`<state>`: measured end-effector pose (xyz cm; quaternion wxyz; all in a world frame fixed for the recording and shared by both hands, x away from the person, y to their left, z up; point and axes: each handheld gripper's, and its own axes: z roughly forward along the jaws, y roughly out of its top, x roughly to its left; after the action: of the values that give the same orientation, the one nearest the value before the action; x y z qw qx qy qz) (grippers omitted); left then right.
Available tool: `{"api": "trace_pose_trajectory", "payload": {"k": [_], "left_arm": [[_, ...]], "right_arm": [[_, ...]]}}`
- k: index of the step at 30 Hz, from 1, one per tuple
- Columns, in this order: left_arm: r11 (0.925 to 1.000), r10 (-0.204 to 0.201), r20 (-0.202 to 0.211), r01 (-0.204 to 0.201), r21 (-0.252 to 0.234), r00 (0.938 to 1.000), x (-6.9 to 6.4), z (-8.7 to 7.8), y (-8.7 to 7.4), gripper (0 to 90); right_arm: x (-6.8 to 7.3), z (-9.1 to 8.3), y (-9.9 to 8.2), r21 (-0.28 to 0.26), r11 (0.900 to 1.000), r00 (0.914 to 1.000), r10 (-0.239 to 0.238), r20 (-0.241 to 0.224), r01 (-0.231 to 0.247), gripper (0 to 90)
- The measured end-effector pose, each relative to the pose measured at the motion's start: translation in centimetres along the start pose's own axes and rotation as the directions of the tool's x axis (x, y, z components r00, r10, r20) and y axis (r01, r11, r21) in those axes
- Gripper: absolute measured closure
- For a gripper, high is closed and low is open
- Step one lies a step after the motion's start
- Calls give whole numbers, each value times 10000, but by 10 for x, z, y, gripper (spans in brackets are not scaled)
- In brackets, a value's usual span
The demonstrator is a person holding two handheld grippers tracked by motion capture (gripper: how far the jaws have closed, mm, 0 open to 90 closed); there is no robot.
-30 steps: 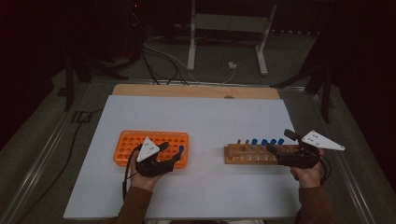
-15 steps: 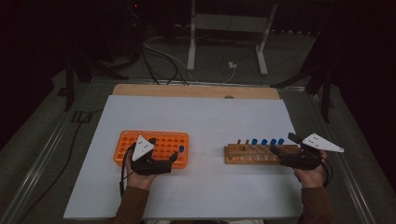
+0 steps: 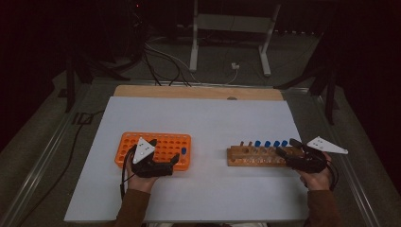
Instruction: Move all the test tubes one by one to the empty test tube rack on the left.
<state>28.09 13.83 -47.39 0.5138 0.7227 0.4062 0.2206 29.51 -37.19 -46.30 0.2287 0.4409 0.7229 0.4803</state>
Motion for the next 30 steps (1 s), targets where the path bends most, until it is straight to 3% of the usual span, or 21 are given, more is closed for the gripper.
{"api": "trace_pose_trajectory", "payload": {"k": [7,11,20,30], "left_arm": [[10000,27,-19,-27,79,10000,0,1,0,15],[10000,29,-24,-28,91,10000,0,1,-1,15],[10000,6,11,-6,96,10000,1,1,-1,15],[9999,22,35,-22,110,10000,0,2,-1,15]], "right_arm": [[-1,1,-5,185,9988,9989,-458,52,457,546],[1,2,-6,175,9972,9972,-730,165,727,633],[6,3,-6,214,9921,9920,-1240,220,1235,713],[9,3,-5,274,9888,9889,-1471,217,1465,765]]}}
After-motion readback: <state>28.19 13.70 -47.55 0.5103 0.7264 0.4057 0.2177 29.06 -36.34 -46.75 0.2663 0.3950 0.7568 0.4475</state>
